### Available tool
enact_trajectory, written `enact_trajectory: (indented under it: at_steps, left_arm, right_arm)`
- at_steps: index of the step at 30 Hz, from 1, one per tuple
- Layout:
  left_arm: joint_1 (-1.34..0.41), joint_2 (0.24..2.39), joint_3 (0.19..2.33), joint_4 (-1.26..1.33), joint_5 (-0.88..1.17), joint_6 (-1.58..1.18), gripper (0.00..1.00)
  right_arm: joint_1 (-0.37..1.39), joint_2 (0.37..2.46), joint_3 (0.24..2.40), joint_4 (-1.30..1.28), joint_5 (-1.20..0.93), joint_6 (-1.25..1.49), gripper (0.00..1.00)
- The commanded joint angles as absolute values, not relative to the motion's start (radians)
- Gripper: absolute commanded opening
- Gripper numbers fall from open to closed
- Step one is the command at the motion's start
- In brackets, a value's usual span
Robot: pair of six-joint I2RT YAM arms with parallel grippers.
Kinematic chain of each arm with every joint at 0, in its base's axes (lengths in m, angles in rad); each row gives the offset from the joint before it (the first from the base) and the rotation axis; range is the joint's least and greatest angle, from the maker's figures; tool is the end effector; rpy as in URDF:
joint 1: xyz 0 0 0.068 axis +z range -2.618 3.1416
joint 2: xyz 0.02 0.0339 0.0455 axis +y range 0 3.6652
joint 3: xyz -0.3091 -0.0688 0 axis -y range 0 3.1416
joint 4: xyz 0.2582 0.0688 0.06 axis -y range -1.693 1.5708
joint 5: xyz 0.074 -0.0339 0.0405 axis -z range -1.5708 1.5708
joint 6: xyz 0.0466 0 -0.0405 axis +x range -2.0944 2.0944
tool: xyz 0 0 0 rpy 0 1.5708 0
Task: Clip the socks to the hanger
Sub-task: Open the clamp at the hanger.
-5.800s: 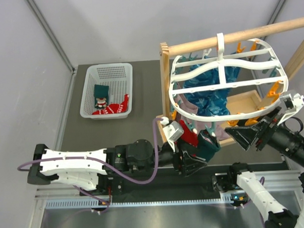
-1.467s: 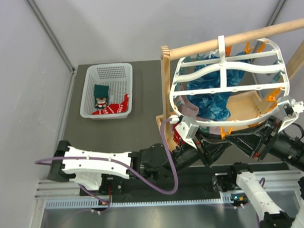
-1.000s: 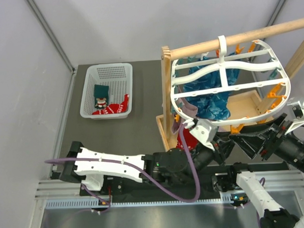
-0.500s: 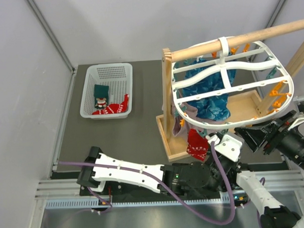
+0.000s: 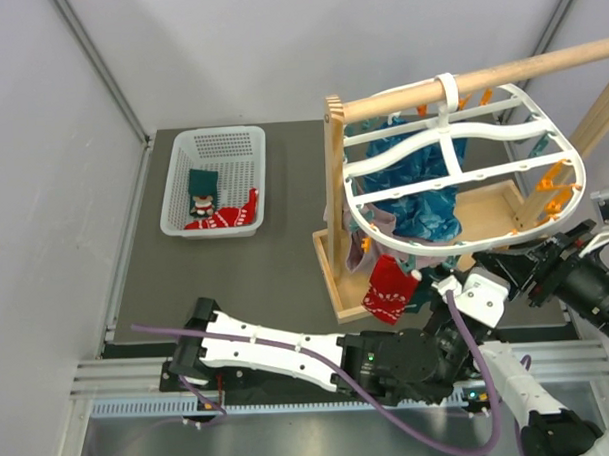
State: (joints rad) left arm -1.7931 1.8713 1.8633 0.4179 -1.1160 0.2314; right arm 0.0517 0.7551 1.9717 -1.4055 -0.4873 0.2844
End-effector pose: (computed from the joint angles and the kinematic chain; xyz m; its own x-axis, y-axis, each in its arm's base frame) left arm -0.0599 -0.4548 0.5043 0.0544 -0.2162 -0.9748 0.6140 0.7771 -0.1381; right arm -0.0597 0.0188 0.5667 -0.3217 0.2316 -0.9181 -0.4321 0.8269 0.3600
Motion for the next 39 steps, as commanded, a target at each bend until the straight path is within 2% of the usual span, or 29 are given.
enact_trajectory:
  at_steps: [1,7,9,10,11,12,14,15,17,22,25,28,34,39]
  left_arm:
    - [-1.828,1.910,1.914,0.380,-1.100,0.279,0.00]
    - [-1.833,1.934,1.950,0.362,-1.106,0.287,0.00]
    - [-1.835,1.931,1.948,0.359,-1.109,0.279,0.00]
    - [-1.835,1.927,1.947,0.351,-1.112,0.272,0.03]
    - [-1.833,1.915,1.933,0.348,-1.112,0.255,0.09]
    - [-1.833,1.904,1.922,0.350,-1.105,0.246,0.24]
    - [-1.835,1.861,1.879,0.339,-1.082,0.195,0.40]
    - [-1.835,1.844,1.859,0.330,-1.065,0.172,0.49]
    - [-1.833,1.774,1.785,0.328,-1.019,0.103,0.53]
    - [-1.821,1.565,1.590,0.354,-0.928,-0.035,0.54]
    - [-1.778,1.459,1.447,0.368,-0.806,-0.167,0.54]
    - [-1.727,1.405,1.393,0.379,-0.649,-0.242,0.56]
    - [-1.704,1.437,1.455,0.324,-0.537,-0.267,0.61]
    - [-1.703,1.491,1.525,0.265,-0.482,-0.287,0.56]
  right_arm:
    - [0.018,0.788,1.970,-1.479,-0.442,0.311,0.46]
    - [0.011,0.788,1.963,-1.479,-0.430,0.313,0.36]
    - [0.011,0.787,1.953,-1.479,-0.426,0.313,0.26]
    - [0.011,0.784,1.947,-1.477,-0.426,0.313,0.21]
    - [0.011,0.782,1.936,-1.477,-0.428,0.311,0.12]
    - [0.011,0.781,1.928,-1.477,-0.437,0.310,0.07]
    - [0.011,0.776,1.914,-1.474,-0.445,0.307,0.00]
    - [0.011,0.775,1.901,-1.470,-0.451,0.305,0.00]
    - [0.011,0.765,1.890,-1.462,-0.460,0.307,0.00]
    - [0.011,0.759,1.878,-1.451,-0.509,0.311,0.00]
    - [0.012,0.755,1.870,-1.439,-0.578,0.321,0.00]
    - [0.011,0.736,1.845,-1.405,-0.670,0.342,0.00]
    - [0.011,0.716,1.827,-1.371,-0.764,0.359,0.00]
    - [0.012,0.707,1.833,-1.362,-0.776,0.371,0.00]
